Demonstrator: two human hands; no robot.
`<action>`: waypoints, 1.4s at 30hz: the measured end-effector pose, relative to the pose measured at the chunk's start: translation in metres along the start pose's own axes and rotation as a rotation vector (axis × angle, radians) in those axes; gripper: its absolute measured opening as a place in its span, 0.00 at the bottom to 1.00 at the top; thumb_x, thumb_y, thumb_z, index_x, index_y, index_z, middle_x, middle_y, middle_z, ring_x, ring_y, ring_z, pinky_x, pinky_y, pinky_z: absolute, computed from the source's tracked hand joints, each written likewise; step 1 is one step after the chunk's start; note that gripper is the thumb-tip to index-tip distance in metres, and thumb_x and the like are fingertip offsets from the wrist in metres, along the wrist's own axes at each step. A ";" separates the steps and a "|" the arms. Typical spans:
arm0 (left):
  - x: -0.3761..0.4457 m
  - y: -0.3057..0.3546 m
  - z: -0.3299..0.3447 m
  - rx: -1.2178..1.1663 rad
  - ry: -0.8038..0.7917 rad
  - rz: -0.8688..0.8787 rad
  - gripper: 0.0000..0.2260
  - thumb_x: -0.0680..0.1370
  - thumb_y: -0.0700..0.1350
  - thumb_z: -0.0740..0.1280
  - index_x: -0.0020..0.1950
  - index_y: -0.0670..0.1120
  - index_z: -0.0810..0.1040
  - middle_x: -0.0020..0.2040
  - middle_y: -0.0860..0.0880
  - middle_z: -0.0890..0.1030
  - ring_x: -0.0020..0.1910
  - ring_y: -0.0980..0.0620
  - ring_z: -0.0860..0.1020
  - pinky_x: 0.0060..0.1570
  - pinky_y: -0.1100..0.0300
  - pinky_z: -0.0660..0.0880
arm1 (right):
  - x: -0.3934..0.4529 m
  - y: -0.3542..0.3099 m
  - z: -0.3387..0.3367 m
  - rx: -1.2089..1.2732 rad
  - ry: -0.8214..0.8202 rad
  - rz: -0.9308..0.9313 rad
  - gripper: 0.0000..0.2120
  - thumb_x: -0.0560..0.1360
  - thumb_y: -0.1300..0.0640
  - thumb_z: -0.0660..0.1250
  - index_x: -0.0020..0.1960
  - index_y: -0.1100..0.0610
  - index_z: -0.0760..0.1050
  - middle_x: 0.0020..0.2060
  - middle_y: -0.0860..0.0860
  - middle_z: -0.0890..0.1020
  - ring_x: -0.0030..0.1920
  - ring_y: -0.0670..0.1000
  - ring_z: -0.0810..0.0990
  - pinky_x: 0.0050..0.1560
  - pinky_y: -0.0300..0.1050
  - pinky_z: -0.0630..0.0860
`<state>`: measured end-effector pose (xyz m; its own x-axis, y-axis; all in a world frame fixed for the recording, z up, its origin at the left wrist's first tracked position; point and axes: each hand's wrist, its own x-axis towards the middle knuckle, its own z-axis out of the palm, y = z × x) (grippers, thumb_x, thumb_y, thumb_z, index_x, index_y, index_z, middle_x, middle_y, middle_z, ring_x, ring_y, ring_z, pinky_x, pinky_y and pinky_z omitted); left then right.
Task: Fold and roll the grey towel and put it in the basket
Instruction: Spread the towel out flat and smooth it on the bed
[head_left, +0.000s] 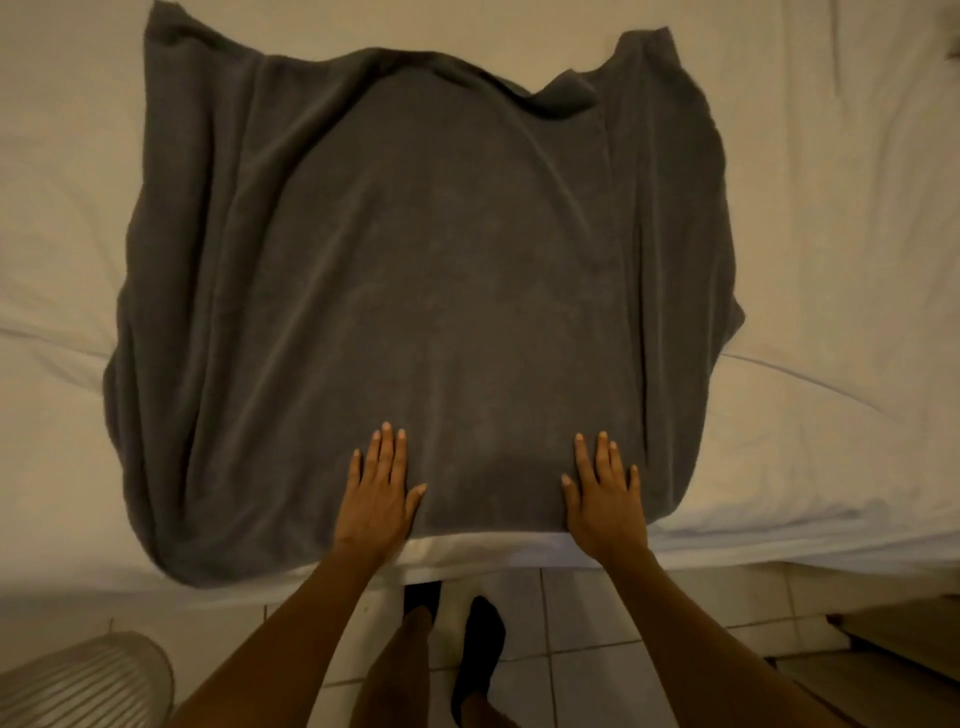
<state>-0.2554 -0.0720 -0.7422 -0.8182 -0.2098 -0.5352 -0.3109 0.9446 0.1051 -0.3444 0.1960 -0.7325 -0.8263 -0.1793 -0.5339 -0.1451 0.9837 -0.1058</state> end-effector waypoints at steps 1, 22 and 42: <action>0.008 0.009 -0.008 0.009 -0.032 0.030 0.33 0.79 0.60 0.40 0.72 0.38 0.64 0.72 0.38 0.67 0.70 0.41 0.67 0.65 0.43 0.66 | 0.002 0.002 -0.006 0.002 -0.008 0.019 0.40 0.73 0.34 0.28 0.77 0.53 0.50 0.76 0.59 0.54 0.76 0.59 0.52 0.73 0.61 0.50; 0.225 0.253 -0.111 0.132 0.073 0.418 0.29 0.82 0.55 0.49 0.77 0.42 0.44 0.78 0.44 0.43 0.77 0.48 0.43 0.74 0.48 0.43 | 0.177 0.159 -0.124 0.199 0.200 0.289 0.27 0.82 0.46 0.44 0.77 0.54 0.45 0.77 0.56 0.45 0.76 0.57 0.42 0.74 0.57 0.43; 0.323 0.438 -0.161 0.473 0.090 0.673 0.24 0.83 0.50 0.49 0.77 0.43 0.48 0.78 0.44 0.46 0.77 0.46 0.44 0.74 0.45 0.45 | 0.207 0.210 -0.124 0.474 0.419 0.221 0.15 0.79 0.53 0.60 0.48 0.60 0.82 0.75 0.55 0.61 0.76 0.55 0.51 0.75 0.53 0.51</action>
<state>-0.7336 0.2328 -0.7339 -0.7986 0.4383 -0.4124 0.4792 0.8777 0.0048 -0.6136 0.3664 -0.7615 -0.9645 0.1395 -0.2241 0.2277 0.8691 -0.4390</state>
